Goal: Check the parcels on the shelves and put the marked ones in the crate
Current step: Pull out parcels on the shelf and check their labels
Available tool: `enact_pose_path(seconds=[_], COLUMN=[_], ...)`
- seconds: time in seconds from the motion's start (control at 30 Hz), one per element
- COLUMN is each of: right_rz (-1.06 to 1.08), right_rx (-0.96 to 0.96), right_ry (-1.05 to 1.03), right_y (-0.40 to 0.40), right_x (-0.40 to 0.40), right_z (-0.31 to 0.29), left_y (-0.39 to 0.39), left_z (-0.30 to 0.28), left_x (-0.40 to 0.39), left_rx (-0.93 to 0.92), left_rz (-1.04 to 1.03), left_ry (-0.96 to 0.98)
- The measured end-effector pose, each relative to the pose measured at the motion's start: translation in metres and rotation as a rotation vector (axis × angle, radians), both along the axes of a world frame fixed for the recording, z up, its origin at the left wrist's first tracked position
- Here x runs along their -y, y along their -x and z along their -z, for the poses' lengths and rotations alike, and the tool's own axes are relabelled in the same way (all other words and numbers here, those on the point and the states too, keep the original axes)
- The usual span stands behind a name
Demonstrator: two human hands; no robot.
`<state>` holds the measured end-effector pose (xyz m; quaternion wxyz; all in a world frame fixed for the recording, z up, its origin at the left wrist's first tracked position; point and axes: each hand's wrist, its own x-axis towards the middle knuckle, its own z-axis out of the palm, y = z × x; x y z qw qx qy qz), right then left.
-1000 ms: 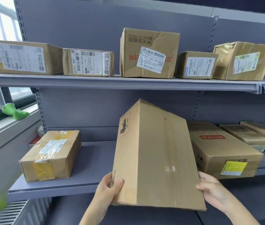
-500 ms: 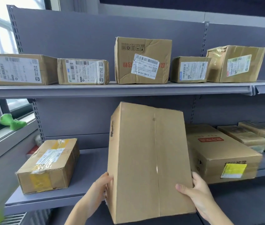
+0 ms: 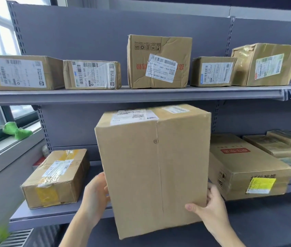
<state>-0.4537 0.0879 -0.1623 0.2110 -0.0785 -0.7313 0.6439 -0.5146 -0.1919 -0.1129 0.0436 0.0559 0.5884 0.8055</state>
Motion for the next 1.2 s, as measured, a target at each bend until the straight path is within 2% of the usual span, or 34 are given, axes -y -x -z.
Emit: enact_pose_path(seconds=[0.07, 0.17, 0.3, 0.43, 0.53, 0.63, 0.7, 0.77, 0.83, 0.93, 1.0, 1.07, 1.2], right_rz=[0.025, 0.039, -0.008, -0.069, -0.188, -0.196, -0.23, -0.346, -0.452, -0.478, -0.475, -0.479, -0.554], right_rx=[0.051, 0.139, 0.226, 0.243, 0.232, 0.181, 0.022, -0.135, -0.107, 0.128, 0.175, 0.187, 0.077], right_ry=[-0.059, -0.15, -0.157, -0.159, -0.006, 0.254, 0.441, 0.594, 0.531, 0.258, 0.162, 0.133, 0.199], right_y=[0.012, 0.024, 0.029, 0.033, 0.032, 0.032, 0.024, 0.008, 0.001, 0.004, 0.002, 0.0, -0.009], right_x=[-0.001, 0.005, 0.013, 0.011, 0.002, -0.011, -0.018, -0.024, -0.027, -0.026, -0.02, -0.017, -0.019], right_z=[0.003, 0.009, 0.014, 0.008, 0.002, -0.01, -0.03, -0.066, -0.097, -0.126, -0.137, -0.14, -0.131], left_y=[0.005, 0.014, 0.011, 0.014, 0.024, 0.025, 0.018, 0.01, 0.004, 0.0, -0.007, -0.016, -0.028], left_z=[-0.01, -0.017, -0.016, -0.023, -0.039, -0.062, -0.071, -0.069, -0.065, -0.072, -0.075, -0.079, -0.083], left_x=[-0.009, -0.022, -0.029, -0.02, -0.007, -0.003, -0.004, -0.002, 0.003, -0.006, -0.01, -0.015, -0.003], left_rx=[0.009, 0.058, 0.159, 0.178, 0.121, 0.015, -0.001, -0.012, -0.013, -0.032, -0.086, -0.126, -0.278], left_rz=[-0.081, -0.151, -0.152, -0.215, -0.244, -0.13, -0.033, -0.006, 0.019, 0.037, 0.011, 0.027, 0.02], left_ry=[-0.066, -0.063, -0.119, -0.038, 0.043, 0.111, 0.218, 0.244, 0.213, 0.155, 0.131, 0.12, 0.12])
